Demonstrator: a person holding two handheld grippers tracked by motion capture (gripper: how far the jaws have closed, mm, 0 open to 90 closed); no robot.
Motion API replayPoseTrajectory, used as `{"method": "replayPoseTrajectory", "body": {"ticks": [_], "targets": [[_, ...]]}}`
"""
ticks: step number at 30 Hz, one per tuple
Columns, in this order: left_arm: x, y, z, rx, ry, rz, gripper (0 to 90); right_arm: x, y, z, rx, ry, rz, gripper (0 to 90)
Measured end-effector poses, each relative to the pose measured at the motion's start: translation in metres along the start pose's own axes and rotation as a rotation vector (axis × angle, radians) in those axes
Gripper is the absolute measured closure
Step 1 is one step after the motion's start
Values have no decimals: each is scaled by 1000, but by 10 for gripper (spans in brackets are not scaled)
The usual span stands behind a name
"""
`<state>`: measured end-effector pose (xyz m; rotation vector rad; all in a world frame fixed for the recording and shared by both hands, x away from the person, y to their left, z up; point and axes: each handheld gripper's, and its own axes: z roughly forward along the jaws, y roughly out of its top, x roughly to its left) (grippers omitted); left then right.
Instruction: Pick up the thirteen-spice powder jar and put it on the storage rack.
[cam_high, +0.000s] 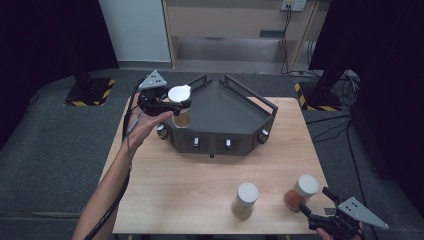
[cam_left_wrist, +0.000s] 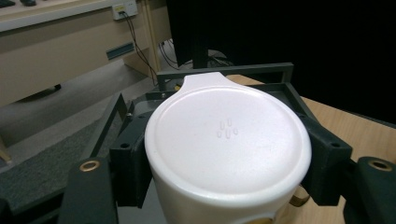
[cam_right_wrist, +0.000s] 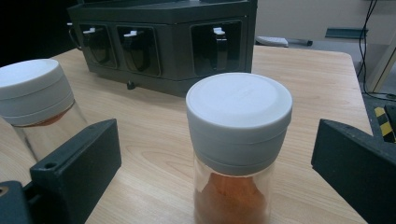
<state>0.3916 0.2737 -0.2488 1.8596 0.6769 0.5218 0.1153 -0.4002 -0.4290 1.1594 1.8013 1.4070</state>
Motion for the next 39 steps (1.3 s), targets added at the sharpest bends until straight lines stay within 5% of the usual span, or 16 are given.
{"method": "replayPoseTrajectory", "body": {"ticks": [16,39], "targets": [[11,-4,32,5,122,-41,301,-1,-1,0,0,5,2,14],[15,-27,50,23,156,-97,301,-2,-1,0,2,9,2,17]]}}
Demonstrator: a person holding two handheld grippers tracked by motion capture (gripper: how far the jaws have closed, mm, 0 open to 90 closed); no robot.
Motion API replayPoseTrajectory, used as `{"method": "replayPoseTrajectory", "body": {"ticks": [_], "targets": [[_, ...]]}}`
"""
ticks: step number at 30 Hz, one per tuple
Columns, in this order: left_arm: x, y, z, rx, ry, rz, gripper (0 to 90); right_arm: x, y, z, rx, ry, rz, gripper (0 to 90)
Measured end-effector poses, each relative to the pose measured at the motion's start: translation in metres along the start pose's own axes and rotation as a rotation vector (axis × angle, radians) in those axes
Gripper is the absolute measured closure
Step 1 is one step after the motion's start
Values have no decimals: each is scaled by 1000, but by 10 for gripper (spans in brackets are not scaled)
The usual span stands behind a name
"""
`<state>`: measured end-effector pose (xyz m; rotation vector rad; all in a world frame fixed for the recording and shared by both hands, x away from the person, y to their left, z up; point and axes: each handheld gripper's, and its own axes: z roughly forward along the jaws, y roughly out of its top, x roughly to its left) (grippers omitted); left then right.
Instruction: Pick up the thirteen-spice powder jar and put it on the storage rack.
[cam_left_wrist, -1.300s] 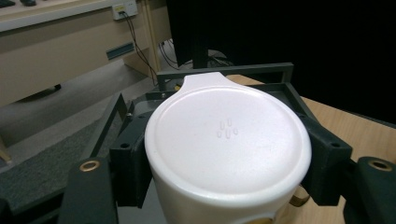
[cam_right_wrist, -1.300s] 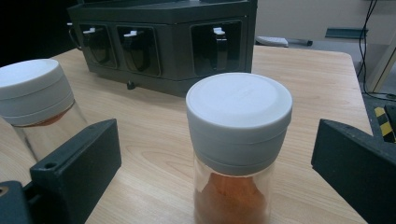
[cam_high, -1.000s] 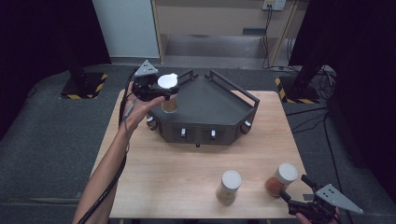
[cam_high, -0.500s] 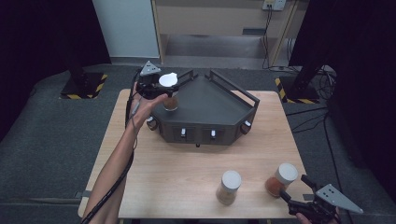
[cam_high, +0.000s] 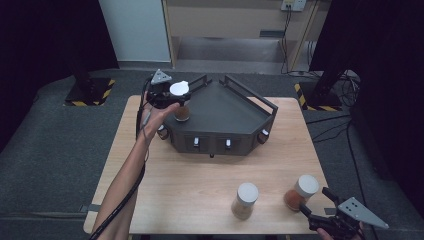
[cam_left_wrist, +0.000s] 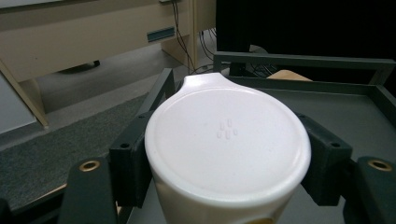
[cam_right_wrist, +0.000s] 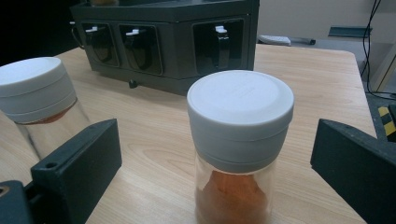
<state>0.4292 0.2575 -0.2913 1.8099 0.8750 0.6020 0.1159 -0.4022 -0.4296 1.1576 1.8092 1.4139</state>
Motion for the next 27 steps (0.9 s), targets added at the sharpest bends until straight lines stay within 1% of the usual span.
{"method": "replayPoseTrajectory", "body": {"ticks": [6,9,17,21,26,27], "targets": [[-1,-4,2,-4,11,-16,300,0,0,0,2,1,2,18],[0,-3,2,-1,10,-13,300,0,0,0,2,1,2,19],[1,-11,1,-28,14,-43,299,0,0,0,4,3,0,19],[1,-12,2,-31,15,-41,299,0,1,0,5,4,1,19],[1,-14,2,-40,15,-50,295,0,0,0,4,4,1,19],[1,-14,2,-42,18,-51,283,0,1,0,5,4,1,19]]}}
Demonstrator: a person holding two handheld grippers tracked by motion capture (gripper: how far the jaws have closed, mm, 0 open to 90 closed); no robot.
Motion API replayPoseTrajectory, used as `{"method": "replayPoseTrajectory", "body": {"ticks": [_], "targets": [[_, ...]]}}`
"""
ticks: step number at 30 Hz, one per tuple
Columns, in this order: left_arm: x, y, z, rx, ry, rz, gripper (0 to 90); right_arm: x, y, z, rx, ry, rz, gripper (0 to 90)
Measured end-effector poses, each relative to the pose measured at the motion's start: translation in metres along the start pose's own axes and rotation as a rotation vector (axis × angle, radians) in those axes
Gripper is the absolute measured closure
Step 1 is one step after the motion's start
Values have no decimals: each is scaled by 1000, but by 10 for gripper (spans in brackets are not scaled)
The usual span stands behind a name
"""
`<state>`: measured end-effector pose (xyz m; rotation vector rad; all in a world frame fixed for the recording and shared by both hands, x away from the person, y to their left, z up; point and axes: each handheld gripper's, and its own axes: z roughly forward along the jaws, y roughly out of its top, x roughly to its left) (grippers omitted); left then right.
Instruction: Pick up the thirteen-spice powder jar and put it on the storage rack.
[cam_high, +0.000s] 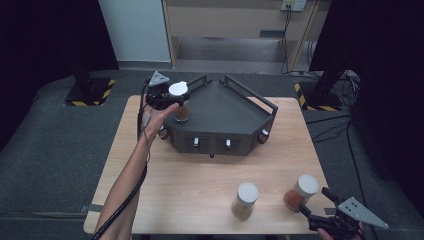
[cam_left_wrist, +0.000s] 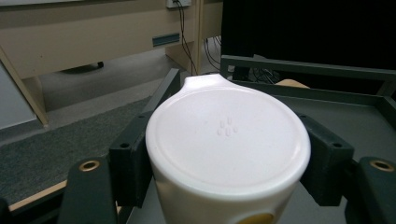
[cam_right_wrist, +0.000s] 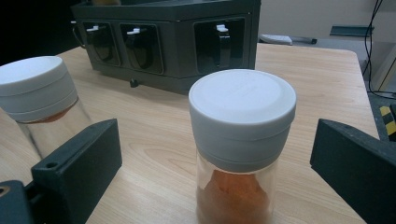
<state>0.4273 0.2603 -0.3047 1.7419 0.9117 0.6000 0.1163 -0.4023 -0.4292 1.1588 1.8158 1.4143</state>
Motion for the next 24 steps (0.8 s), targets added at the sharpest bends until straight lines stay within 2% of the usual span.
{"method": "replayPoseTrajectory", "body": {"ticks": [6,9,18,21,24], "targets": [[-3,2,-5,-35,5,-16,138,0,0,0,-1,0,-2,19],[-5,5,-10,-51,10,-1,86,1,0,0,-1,-1,-2,18],[-10,10,-38,-97,-1,35,46,1,0,0,-2,-3,-7,18],[-12,8,-50,-115,-13,39,40,2,1,0,-1,-4,-6,16],[-16,5,-62,-118,-19,60,29,2,1,0,-1,-6,-7,14]]}}
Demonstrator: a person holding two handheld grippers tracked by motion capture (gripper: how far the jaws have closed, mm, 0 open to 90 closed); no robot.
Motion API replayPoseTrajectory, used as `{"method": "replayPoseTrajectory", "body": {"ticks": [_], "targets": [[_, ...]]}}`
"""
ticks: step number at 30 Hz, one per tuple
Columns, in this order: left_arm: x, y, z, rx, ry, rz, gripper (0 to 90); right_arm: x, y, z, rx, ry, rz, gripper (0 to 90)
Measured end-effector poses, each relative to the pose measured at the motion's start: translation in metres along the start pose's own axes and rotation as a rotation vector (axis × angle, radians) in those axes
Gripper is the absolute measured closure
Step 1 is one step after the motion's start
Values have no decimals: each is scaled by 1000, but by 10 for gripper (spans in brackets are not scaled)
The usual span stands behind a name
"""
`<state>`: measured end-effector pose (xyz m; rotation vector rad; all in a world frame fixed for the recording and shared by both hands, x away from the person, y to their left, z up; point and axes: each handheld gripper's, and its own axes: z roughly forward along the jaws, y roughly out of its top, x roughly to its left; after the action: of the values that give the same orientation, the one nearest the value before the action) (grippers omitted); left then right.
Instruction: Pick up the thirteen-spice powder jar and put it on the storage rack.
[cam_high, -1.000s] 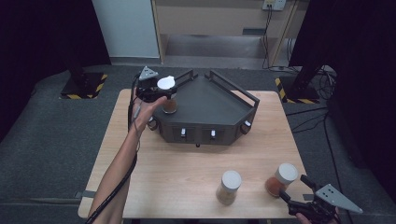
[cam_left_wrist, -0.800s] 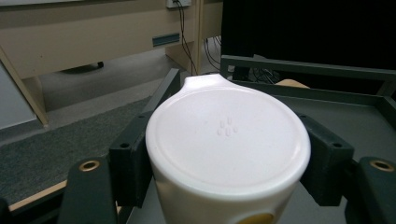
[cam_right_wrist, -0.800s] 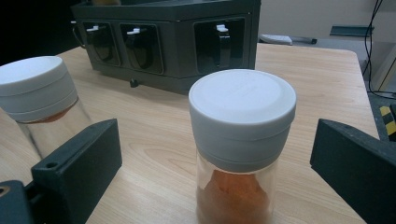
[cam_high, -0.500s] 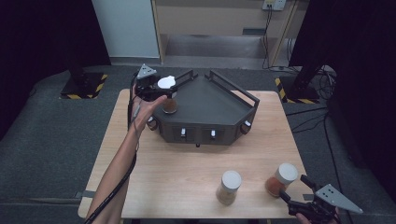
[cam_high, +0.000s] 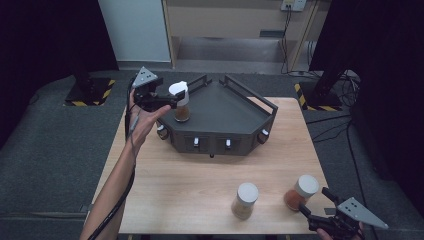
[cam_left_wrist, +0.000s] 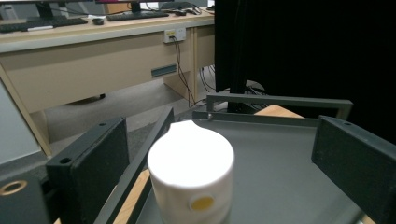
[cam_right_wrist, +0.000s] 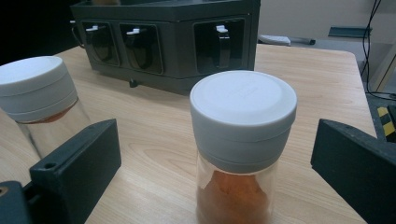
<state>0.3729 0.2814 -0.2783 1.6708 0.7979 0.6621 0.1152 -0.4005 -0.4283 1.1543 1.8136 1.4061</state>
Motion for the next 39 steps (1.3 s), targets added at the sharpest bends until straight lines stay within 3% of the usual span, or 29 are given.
{"method": "replayPoseTrajectory", "body": {"ticks": [15,27,39], "targets": [[-13,-28,-59,-50,-26,42,9,1,0,0,0,-7,1,10],[-23,-65,-97,-65,-50,26,10,1,1,0,6,-5,0,9],[-28,-104,-127,-47,-75,11,27,2,2,1,13,-4,-4,9]]}}
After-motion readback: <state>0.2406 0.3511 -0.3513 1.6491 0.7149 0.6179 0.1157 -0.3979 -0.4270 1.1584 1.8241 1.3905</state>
